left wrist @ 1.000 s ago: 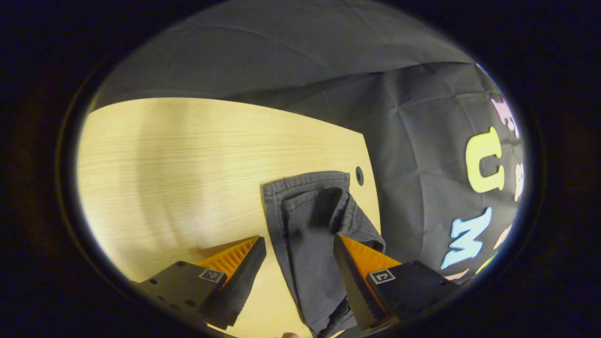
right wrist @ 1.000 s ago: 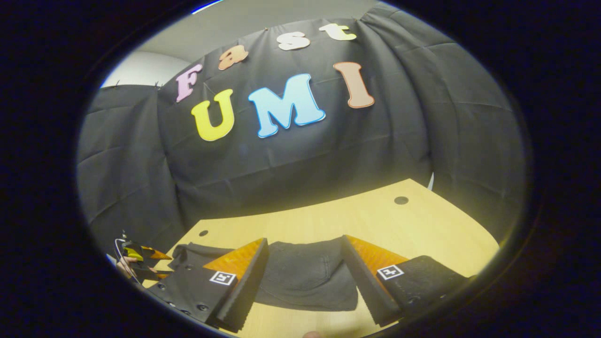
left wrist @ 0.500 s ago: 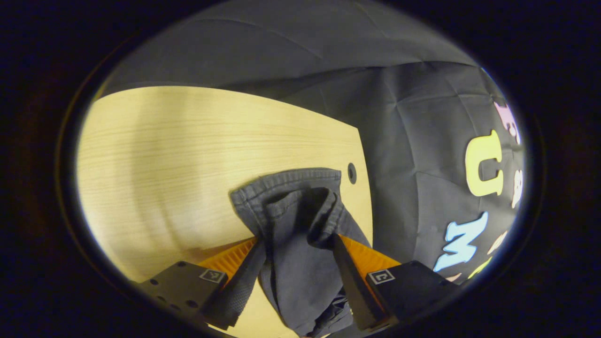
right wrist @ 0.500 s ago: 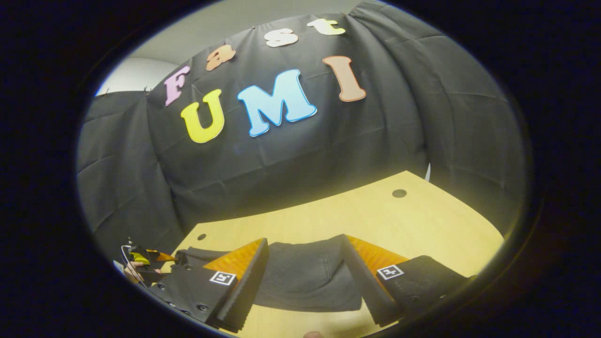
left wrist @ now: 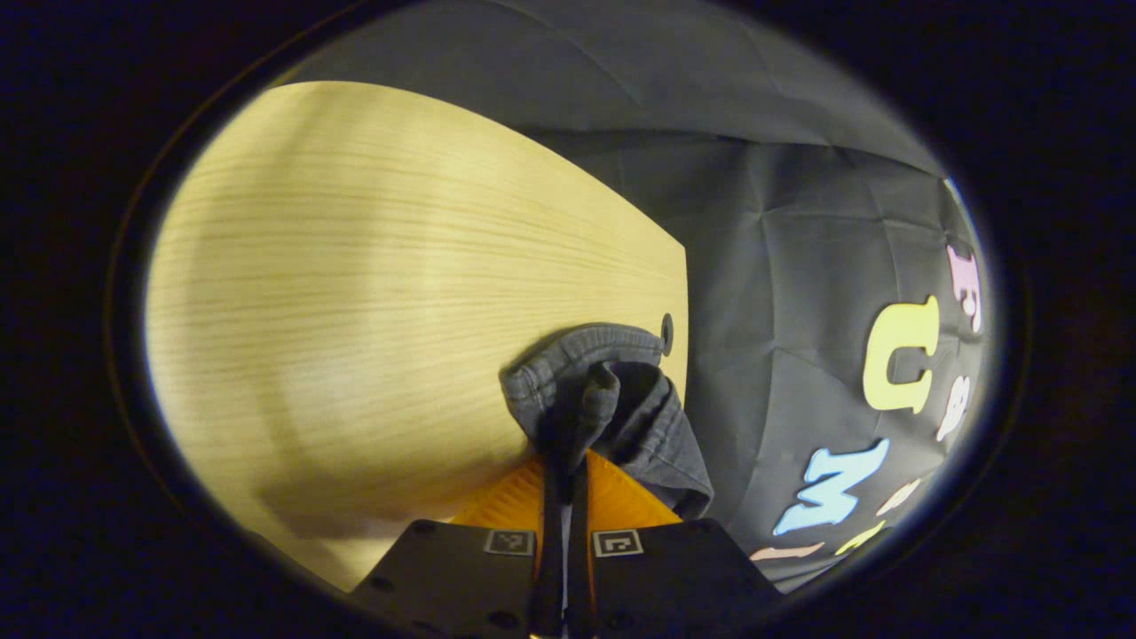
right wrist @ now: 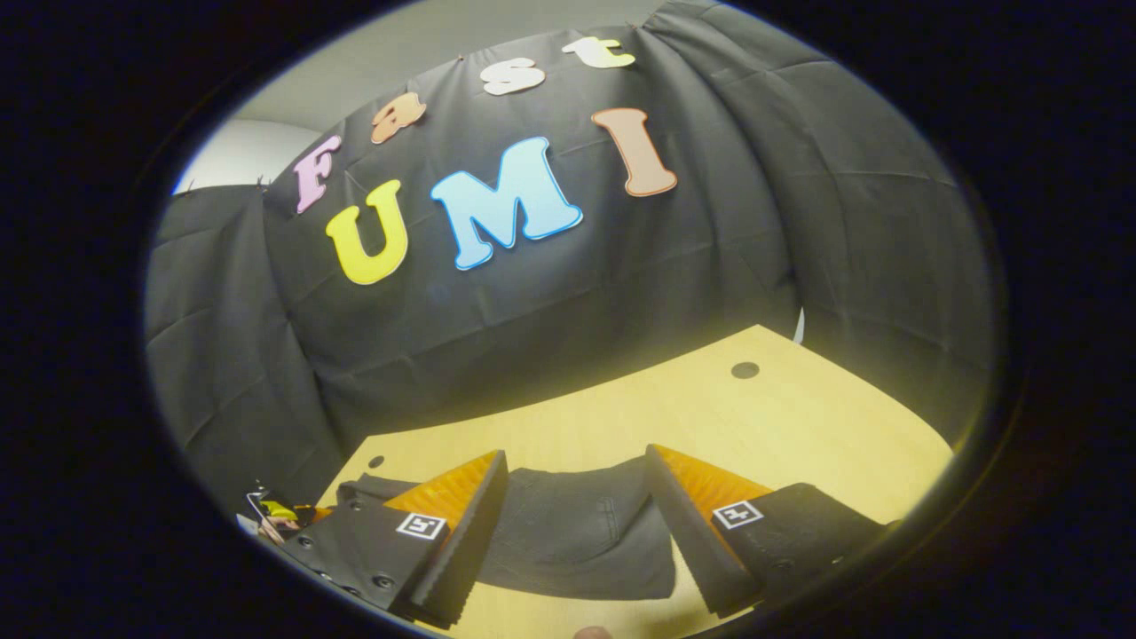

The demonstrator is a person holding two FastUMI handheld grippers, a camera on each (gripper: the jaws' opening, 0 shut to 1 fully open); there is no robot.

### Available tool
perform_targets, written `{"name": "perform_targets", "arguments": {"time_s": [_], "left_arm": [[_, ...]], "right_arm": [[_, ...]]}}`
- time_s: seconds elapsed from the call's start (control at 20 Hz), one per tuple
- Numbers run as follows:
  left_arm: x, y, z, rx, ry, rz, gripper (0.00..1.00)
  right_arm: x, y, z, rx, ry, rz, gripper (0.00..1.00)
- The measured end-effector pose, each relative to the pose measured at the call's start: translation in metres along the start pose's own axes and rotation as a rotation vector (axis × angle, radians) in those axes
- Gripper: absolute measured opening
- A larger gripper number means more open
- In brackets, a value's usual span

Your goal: Grasp the waist and the cuffs of the jeans and fold them to make the two legs overlap; first hold the waist and fold one-third of the jeans toward the cuffs, then hold the cuffs and fold the remaining one-third in the same direction to finish folding.

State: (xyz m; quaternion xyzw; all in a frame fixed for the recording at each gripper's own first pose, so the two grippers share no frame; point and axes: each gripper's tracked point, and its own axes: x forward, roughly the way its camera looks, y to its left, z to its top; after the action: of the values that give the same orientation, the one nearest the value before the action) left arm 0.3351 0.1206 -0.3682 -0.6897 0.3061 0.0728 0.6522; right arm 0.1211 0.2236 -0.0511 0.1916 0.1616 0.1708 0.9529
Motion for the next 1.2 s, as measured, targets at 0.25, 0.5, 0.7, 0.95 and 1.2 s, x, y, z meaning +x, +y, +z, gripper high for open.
{"name": "perform_targets", "arguments": {"time_s": [0.25,0.5,0.7,0.95,1.2], "left_arm": [[-0.043,-0.069,-0.025,-0.032,0.012,-0.195,0.1],[-0.089,-0.155,-0.101,-0.002,0.064,-0.347,0.1],[-0.125,-0.2,-0.215,0.146,0.119,-0.405,0.1],[-0.128,-0.215,-0.386,0.327,0.22,-0.398,0.1],[-0.083,-0.155,-0.564,0.547,0.29,-0.278,0.1]], "right_arm": [[-0.015,-0.01,0.017,-0.01,-0.019,0.018,0.93],[-0.031,-0.025,0.036,0.004,-0.054,0.059,0.93],[-0.045,-0.045,0.06,0.023,-0.083,0.092,0.93],[-0.061,-0.059,0.074,-0.005,-0.103,0.153,0.92],[-0.065,-0.072,0.054,-0.02,-0.033,0.239,0.93]]}}
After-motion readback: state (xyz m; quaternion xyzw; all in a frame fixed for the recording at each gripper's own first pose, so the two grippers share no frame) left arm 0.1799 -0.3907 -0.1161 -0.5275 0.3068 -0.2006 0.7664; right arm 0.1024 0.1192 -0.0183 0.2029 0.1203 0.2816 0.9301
